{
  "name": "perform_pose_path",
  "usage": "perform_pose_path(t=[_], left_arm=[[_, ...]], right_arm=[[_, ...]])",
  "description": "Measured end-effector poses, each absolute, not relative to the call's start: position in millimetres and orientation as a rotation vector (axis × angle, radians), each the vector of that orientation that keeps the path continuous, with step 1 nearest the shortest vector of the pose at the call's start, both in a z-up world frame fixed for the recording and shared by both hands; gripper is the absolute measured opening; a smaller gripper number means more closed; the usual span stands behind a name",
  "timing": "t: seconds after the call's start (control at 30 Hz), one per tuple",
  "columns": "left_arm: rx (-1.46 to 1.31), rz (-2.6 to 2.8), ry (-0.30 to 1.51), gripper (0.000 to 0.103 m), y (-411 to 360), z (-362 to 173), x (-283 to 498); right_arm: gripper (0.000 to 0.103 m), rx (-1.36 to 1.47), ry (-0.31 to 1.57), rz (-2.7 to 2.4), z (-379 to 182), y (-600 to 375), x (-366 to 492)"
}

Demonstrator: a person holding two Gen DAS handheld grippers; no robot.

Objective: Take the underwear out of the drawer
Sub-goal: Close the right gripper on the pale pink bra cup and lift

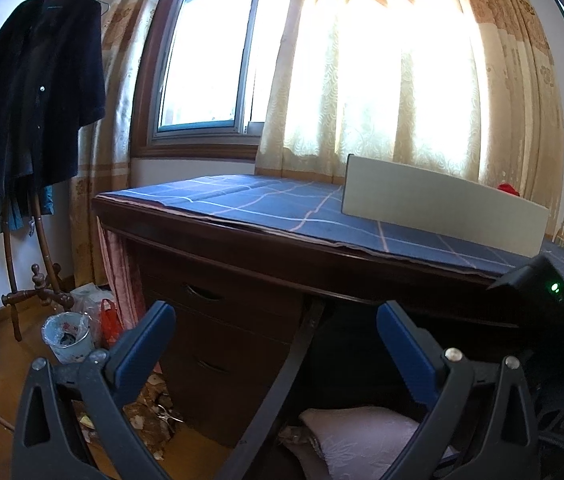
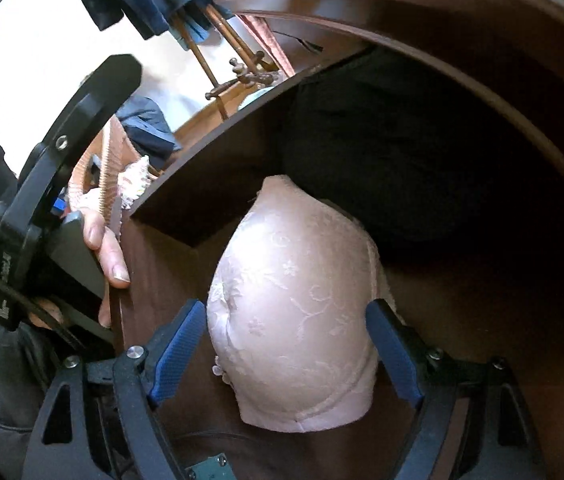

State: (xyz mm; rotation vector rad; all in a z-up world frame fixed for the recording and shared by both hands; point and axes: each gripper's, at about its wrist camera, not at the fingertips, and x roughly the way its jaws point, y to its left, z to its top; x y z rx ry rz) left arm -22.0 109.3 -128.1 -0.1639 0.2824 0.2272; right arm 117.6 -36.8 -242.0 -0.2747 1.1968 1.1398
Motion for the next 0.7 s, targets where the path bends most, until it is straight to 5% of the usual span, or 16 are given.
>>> perform_pose_path(t=[0.43,0.7], left_arm=[[-0.183,0.220,0.276,0.103,114.6,-127.3,-24.4],[-0.172,0.216,0.276,0.103,111.3,-128.9,-23.8]], right_arm=[[0.093,-0.333,1.225,1.135,-259.5,-22.0,120.0],[0.066,-0.457,1.049,1.113,-237.8,-29.6,89.6]])
